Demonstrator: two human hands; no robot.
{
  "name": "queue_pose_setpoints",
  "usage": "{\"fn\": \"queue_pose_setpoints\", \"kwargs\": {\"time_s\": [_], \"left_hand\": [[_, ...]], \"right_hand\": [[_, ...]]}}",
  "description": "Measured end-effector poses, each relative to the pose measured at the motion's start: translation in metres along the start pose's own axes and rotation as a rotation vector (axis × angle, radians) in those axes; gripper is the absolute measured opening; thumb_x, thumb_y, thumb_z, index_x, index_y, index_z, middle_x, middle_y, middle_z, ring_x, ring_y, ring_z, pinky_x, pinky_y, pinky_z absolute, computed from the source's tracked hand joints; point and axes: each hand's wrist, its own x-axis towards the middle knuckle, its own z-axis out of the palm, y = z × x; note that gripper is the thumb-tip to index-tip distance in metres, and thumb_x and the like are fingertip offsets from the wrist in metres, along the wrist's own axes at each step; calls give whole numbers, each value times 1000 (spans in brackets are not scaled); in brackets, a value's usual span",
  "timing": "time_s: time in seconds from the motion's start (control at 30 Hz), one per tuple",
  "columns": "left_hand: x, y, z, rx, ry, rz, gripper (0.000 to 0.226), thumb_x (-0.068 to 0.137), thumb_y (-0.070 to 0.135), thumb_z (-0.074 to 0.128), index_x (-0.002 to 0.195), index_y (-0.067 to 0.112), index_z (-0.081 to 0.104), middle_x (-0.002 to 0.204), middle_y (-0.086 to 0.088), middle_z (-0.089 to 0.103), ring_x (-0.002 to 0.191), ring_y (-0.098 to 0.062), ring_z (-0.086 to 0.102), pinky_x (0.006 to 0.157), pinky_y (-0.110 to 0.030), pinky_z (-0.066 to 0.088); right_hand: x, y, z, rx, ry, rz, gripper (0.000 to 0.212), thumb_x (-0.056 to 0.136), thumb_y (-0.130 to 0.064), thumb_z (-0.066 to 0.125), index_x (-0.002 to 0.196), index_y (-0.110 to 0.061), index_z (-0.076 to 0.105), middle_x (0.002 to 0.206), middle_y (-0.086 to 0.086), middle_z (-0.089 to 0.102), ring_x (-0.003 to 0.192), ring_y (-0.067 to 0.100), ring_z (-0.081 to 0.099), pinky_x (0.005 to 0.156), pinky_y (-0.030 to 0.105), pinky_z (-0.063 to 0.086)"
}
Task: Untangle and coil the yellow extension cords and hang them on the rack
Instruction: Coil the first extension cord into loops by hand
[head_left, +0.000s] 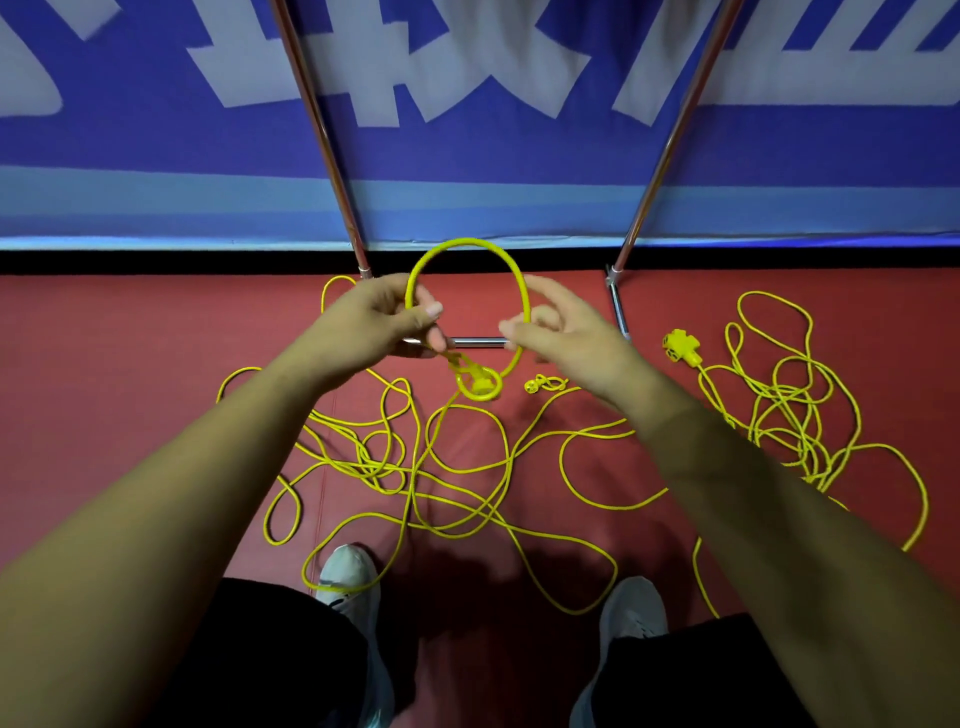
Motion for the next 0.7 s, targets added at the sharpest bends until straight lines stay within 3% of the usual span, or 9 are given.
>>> {"fn": "queue_pose_setpoints", "kwargs": {"time_s": [0.07,0.13,0.23,0.3,0.37,0.43,0.5,0.6,0.7], "left_hand": [[3,-1,-2,20,33,-14,10,100,12,54,95,4,58,84,-12,68,75,-16,69,64,-22,54],[9,-9,-10,216,134,9,16,100,20,58,95,9,68,83,-8,66,74,-17,63,67,-28,55],[12,-18,-19,300,248,-116,18,100,26,58,92,17,72,74,-17,60,56,-18,59,57,-26,54],[11,-15,-16,-61,271,-241,18,102,10,50,93,11,66,75,-15,58,59,-18,68,59,-24,59],[10,-4,-14,-480,289,-252,17,96,-1,42,95,7,57,91,-19,66,85,-29,74,71,-32,61],[12,5,-13,-804,319,-255,11,95,3,37,92,7,48,105,-29,67,98,-40,71,79,-39,61],[14,7,-10,-914,380,-309,8,99,9,40,93,7,45,101,-32,66,89,-40,73,75,-40,62],[13,2,2,-748,423,-386,12,104,10,34,101,4,45,77,-18,68,49,-17,63,56,-24,53],[8,5,11,-723,236,-401,31,106,9,30,84,-1,50,73,-12,57,41,-12,47,45,-19,38]], "right_hand": [[1,-4,3,46,60,-96,21,91,-25,67,106,-18,56,78,11,60,71,17,58,68,29,45],[2,-4,-3,189,83,-108,13,94,-17,62,88,-6,58,68,10,56,63,19,53,65,31,46],[-3,-9,-14,368,-56,-35,15,92,-13,63,81,-4,61,59,5,51,54,19,46,57,31,43],[-5,-8,-16,224,-166,14,13,89,-14,67,79,-6,63,59,4,53,53,17,49,55,28,42],[-8,-2,-13,1,-323,88,15,88,-16,70,74,-11,64,62,7,60,55,17,57,56,28,39],[-10,6,-7,-138,-478,160,18,86,-18,72,71,-15,65,68,12,65,61,20,62,59,29,42],[-12,12,-2,-197,-540,188,16,84,-19,75,73,-12,67,74,13,70,66,19,63,65,33,48],[-16,10,2,-184,-520,186,16,83,-19,76,91,-6,71,85,11,74,75,15,66,79,37,49],[-13,7,2,129,-460,353,48,86,-37,66,125,-10,59,114,12,72,104,23,69,101,39,47]]}}
